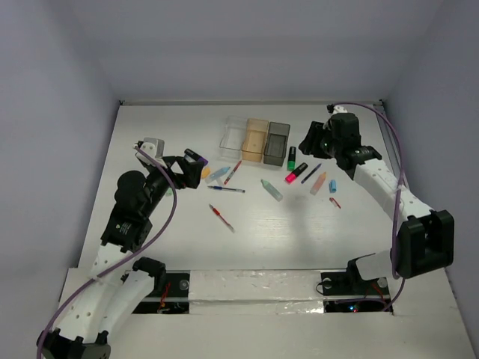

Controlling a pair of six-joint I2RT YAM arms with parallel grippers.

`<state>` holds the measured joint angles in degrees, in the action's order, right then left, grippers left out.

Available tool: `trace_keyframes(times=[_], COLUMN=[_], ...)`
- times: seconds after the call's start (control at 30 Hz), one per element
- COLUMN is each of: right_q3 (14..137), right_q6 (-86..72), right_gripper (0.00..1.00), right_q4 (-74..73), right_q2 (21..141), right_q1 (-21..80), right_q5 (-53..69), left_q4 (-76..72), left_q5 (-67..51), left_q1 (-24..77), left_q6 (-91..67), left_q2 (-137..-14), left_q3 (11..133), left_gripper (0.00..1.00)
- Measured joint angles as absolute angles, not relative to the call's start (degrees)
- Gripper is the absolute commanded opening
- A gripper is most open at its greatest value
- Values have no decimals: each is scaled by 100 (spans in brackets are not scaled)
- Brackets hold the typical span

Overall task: Sort the stationery into containers
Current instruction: Pick up the pen from the center of the board.

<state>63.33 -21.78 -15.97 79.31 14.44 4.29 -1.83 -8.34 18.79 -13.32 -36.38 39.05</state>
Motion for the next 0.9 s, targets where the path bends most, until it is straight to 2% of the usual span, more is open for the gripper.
trace_keyframes(times=[0.03, 0.07, 0.17, 0.2, 0.33, 0.4, 0.47, 0.5, 0.6, 0.9], right_q3=[6410, 6482, 6687, 6761, 7039, 7194, 7323, 7406, 7634, 8353], right_q6=[-2163, -2143, -2086, -2084, -2029, -1997, -1959, -1935, -1905, -1916], right_gripper=[54, 48, 42, 36, 25, 22, 24, 35, 47, 53], right_q4=[-1664, -1717, -1852, -1898, -2078, -2130, -2178, -2189, -2211, -2228], right_q2=[8016, 8106, 8355, 8447, 8833, 9059, 9271, 9413, 9832, 11209], right_q1=[1470, 1472, 1472, 1476, 1516, 1538, 1546, 1546, 1546, 1546], right_q5=[336, 257, 69, 21, -126, -183, -248, -290, -373, -434], left_q4=[-183, -183, -183, -183, -180, -176, -176, -176, -176, -141], left_q5=[-838, -843, -856, -856, -851, -854, -854, -851, -851, -799], left_q1=[1879, 1879, 1879, 1879, 1894, 1918, 1946, 1953, 1984, 2064], left_q6=[-1332, -1330, -1321, -1313, -1291, -1288, -1288, -1288, -1288, -1286], left_q2=[-3634, -3629, -3607, -3594, -3577, -3579, -3577, -3577, -3577, -3553], left_q3=[3905, 3905, 3903, 3905, 3905, 3905, 3905, 3903, 3903, 3903], left_gripper=[99, 99, 99, 99, 99, 99, 99, 99, 99, 99])
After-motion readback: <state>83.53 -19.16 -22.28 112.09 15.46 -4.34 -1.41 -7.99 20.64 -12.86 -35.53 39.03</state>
